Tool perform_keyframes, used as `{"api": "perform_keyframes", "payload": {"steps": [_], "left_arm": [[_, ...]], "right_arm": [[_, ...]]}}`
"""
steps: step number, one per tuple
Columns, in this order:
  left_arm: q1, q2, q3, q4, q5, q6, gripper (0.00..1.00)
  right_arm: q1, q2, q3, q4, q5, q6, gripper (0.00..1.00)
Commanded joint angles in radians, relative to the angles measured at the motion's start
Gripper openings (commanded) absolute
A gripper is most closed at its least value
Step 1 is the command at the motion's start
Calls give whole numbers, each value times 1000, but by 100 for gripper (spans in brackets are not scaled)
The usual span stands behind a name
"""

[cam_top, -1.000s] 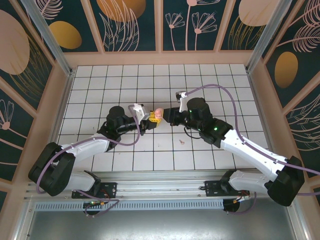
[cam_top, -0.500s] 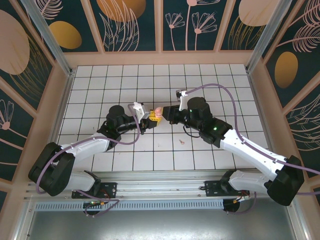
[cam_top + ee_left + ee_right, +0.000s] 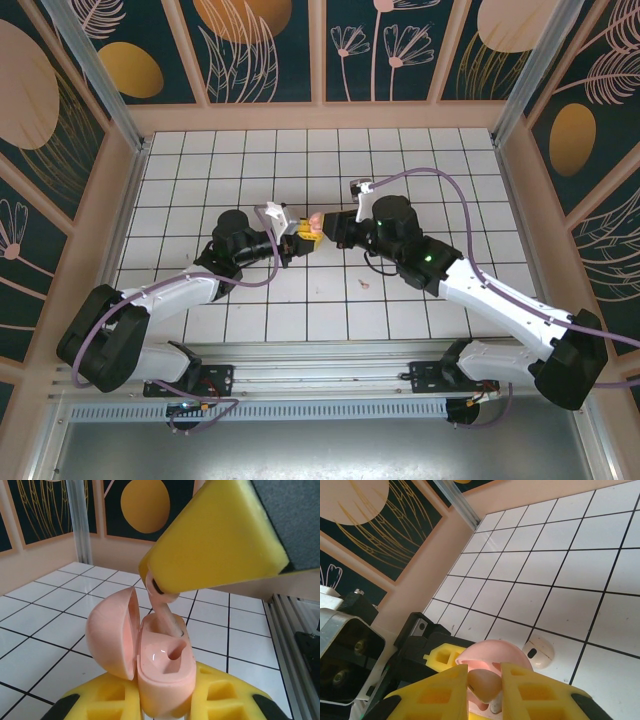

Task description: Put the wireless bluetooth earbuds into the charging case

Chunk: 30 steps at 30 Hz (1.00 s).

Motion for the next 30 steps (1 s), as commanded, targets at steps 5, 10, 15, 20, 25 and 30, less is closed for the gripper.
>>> {"api": "perform_keyframes", "payload": {"steps": [5, 10, 15, 20, 25, 30], "left_arm": [[-6, -21, 39, 66, -16, -37, 17], [-7, -29, 40, 63, -30, -35, 17], [-7, -28, 38, 55, -37, -29, 17], [-6, -30, 39, 45, -36, -22, 17], [-7, -34, 45, 22, -36, -2, 17], [-7, -37, 46, 10, -32, 9, 17]], "right_arm": [[24, -7, -26, -8, 33, -11, 21], [30, -12, -32, -17, 17, -4, 21], [30, -31, -33, -38, 10, 10, 26], [30, -63, -31, -38, 27, 12, 33], [28, -83, -11, -37, 34, 7, 45], [21, -108, 3, -25, 34, 7, 54]]}}
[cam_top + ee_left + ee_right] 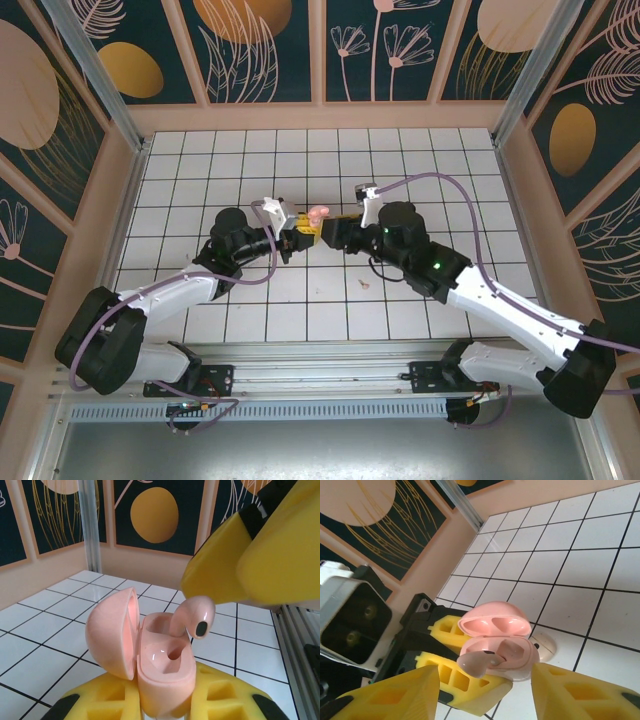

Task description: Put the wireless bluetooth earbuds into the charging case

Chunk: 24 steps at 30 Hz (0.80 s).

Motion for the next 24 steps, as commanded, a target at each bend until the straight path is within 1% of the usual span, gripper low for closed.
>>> {"api": "perform_keyframes", "payload": {"steps": [1, 7, 13, 17, 24], "left_arm": [[-7, -23, 28, 8, 1, 25, 17], [-6, -27, 33, -8, 1, 38, 17], [-7, -28, 34, -17, -3, 44, 17], [-6, -25, 36, -18, -6, 45, 17], [-6, -27, 42, -23, -2, 47, 16]], "right_arm": [[-5, -37, 26, 9, 17, -1, 56], [-18, -45, 49, -29, 29, 14, 63], [-17, 12, 100, -85, 27, 16, 69], [-18, 49, 131, -122, 32, 9, 69], [-18, 76, 136, -157, 43, 15, 69]]}}
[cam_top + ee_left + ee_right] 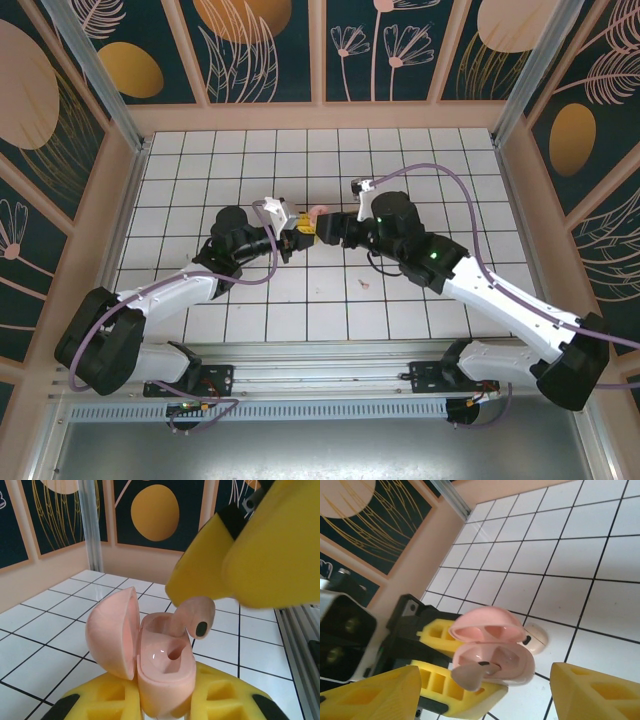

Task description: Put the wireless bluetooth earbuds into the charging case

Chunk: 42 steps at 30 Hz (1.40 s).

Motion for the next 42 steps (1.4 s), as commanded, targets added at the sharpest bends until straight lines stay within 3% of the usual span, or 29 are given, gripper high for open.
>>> {"api": "perform_keyframes", "payload": {"steps": [1, 21, 30, 42], "left_arm": [[-6, -24, 29, 7, 1, 16, 17], [-7, -39, 33, 4, 13, 21, 17], [-7, -49, 32, -7, 6, 26, 17], [-6, -46, 28, -18, -26, 26, 16]], "right_arm": [[-9, 8, 34, -31, 40, 10, 69], [-67, 35, 10, -34, -8, 62, 60], [-73, 57, 29, -58, 1, 68, 63], [-76, -70, -9, 24, -44, 34, 69]]}}
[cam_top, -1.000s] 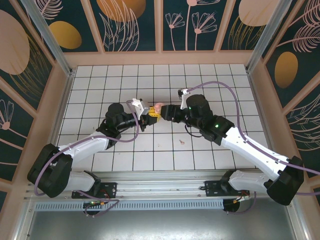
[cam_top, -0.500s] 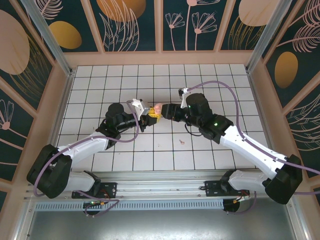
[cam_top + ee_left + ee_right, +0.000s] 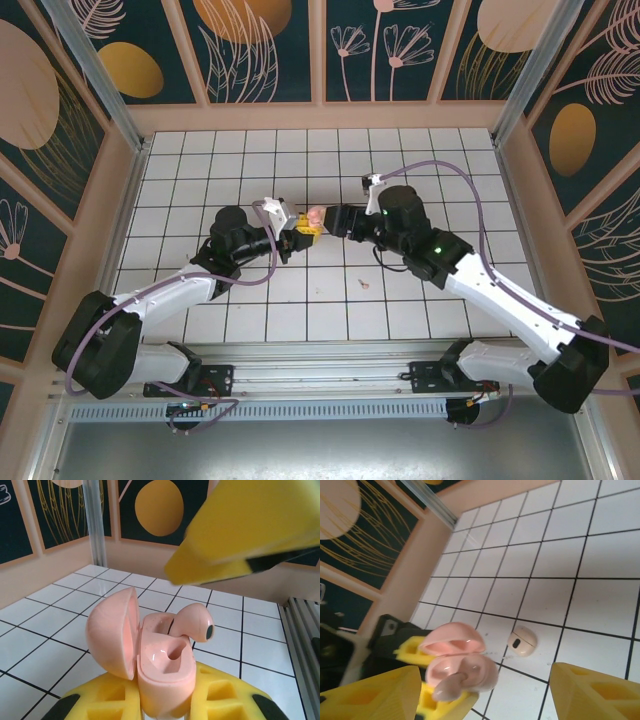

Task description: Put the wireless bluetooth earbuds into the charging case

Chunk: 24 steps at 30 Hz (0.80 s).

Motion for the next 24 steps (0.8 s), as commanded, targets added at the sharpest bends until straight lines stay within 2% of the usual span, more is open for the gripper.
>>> {"api": "perform_keyframes", "payload": {"steps": [1, 14, 24], "left_arm": [[-7, -21, 30, 32, -6, 13, 17], [-8, -18, 34, 30, -1, 11, 16], [-8, -23, 36, 26, -3, 10, 16]], "right_arm": [[-4, -44, -15, 42, -20, -16, 70], [9, 68, 51, -23, -86, -64, 72], [9, 93, 54, -74, -43, -68, 71]]}}
